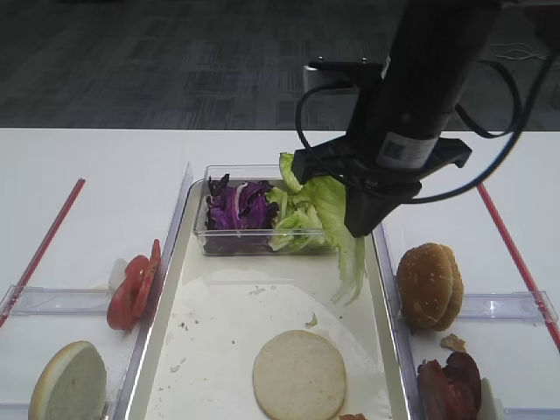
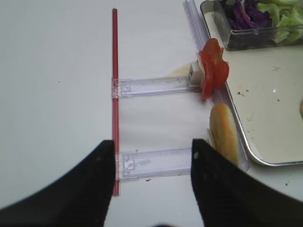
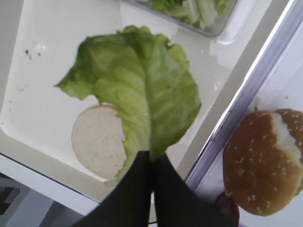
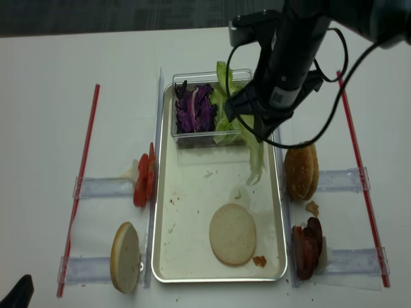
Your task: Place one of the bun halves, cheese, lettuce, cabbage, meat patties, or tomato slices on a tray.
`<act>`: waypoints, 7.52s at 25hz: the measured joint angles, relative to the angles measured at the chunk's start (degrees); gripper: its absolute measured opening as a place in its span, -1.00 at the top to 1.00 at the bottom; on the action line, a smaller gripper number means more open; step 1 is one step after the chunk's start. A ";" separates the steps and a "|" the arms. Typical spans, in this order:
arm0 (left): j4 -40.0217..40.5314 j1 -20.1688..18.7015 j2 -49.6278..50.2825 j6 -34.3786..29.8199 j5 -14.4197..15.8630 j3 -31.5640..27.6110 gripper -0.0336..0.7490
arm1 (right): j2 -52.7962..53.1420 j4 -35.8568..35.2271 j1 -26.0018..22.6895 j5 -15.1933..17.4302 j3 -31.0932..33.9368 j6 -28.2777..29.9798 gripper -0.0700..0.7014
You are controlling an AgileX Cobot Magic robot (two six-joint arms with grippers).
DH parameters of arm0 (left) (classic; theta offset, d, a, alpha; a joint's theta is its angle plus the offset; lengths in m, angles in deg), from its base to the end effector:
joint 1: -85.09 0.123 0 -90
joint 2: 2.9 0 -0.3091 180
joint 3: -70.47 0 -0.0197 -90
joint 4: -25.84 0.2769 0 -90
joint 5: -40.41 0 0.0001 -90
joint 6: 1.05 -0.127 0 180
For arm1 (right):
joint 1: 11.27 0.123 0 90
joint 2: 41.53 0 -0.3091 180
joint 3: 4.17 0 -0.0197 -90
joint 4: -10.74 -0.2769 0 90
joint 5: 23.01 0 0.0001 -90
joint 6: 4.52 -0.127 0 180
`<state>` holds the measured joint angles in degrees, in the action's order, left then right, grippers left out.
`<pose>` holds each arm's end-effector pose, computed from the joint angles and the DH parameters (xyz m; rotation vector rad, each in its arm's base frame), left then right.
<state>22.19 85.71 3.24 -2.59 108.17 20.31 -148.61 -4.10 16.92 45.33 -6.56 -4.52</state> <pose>0.0172 -0.0073 0.2551 0.0252 2.1638 -0.0560 0.3206 0.2061 0.2450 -0.6232 2.9925 0.4125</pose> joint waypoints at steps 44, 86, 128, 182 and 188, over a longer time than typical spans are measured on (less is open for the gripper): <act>0.00 0.00 0.00 0.00 0.00 0.00 0.02 | 5.46 -5.25 7.98 -11.97 21.28 5.45 0.72; 0.27 0.00 0.00 1.54 0.00 0.00 0.02 | -6.96 -7.50 11.96 -13.32 14.47 5.99 0.72; 0.27 0.00 0.00 1.54 0.00 0.00 0.02 | -6.85 -5.86 11.96 -9.20 11.43 3.65 -0.34; 0.27 0.00 0.00 1.54 0.00 0.00 0.02 | -6.72 8.22 -19.45 2.19 -10.59 -2.46 -0.30; 0.27 0.00 0.00 1.54 0.00 0.00 0.02 | -6.72 9.61 -23.31 2.19 -10.31 -0.85 -0.30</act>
<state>22.46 85.71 3.24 -1.05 108.17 20.31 -155.33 5.51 -6.39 47.52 -16.87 -5.37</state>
